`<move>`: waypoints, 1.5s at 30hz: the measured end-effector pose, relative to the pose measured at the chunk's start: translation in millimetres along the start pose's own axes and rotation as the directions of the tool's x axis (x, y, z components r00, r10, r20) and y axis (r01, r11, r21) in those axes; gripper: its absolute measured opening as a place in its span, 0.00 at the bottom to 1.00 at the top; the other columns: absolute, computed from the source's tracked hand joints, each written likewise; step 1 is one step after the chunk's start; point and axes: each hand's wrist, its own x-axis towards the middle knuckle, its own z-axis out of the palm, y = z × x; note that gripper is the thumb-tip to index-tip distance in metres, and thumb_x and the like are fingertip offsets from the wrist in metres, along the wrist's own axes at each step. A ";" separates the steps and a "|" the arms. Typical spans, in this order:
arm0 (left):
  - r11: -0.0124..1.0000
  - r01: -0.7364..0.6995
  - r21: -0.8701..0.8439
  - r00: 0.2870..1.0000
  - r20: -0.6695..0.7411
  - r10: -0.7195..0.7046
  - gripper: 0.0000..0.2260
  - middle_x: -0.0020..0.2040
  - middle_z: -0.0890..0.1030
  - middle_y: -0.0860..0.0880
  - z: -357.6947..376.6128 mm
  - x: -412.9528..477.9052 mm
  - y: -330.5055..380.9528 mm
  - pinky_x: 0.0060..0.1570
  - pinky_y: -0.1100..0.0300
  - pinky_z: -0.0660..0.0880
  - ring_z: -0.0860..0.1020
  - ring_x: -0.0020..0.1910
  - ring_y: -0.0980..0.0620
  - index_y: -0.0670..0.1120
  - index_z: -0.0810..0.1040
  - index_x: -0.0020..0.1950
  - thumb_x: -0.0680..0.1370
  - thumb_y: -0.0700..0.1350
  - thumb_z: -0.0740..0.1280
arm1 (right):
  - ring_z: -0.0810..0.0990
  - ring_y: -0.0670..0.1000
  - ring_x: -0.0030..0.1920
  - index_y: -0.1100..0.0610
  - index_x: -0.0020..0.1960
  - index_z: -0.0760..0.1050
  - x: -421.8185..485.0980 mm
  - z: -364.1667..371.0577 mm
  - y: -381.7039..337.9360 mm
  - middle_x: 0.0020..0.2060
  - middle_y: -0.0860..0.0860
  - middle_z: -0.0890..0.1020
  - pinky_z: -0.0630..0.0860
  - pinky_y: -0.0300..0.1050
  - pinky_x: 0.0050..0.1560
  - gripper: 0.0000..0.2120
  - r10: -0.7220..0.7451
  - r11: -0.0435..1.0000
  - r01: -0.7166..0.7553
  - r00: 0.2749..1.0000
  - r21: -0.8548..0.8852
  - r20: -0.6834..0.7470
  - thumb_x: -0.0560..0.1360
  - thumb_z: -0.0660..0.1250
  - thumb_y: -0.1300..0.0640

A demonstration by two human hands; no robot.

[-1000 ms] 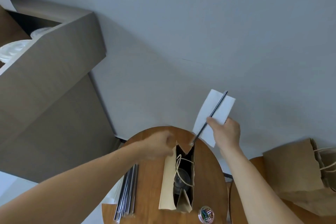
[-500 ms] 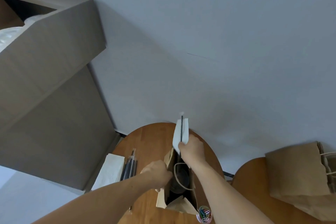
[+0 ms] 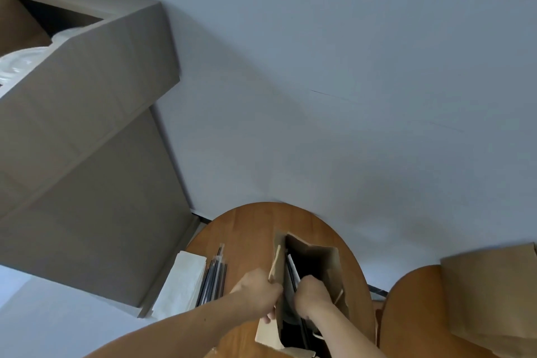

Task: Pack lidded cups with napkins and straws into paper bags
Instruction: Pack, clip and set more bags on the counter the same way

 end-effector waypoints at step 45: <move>0.950 -0.212 0.231 0.947 0.290 0.141 0.41 0.68 0.73 0.51 5.1 -7.5 -2.2 0.65 0.56 0.70 0.72 0.64 0.51 0.50 0.63 0.74 0.66 0.59 0.77 | 0.80 0.49 0.50 0.56 0.68 0.73 -33.4 -34.2 80.4 0.56 0.50 0.79 0.79 0.44 0.44 0.24 -0.033 0.865 0.060 0.997 0.498 -0.063 0.81 0.57 0.40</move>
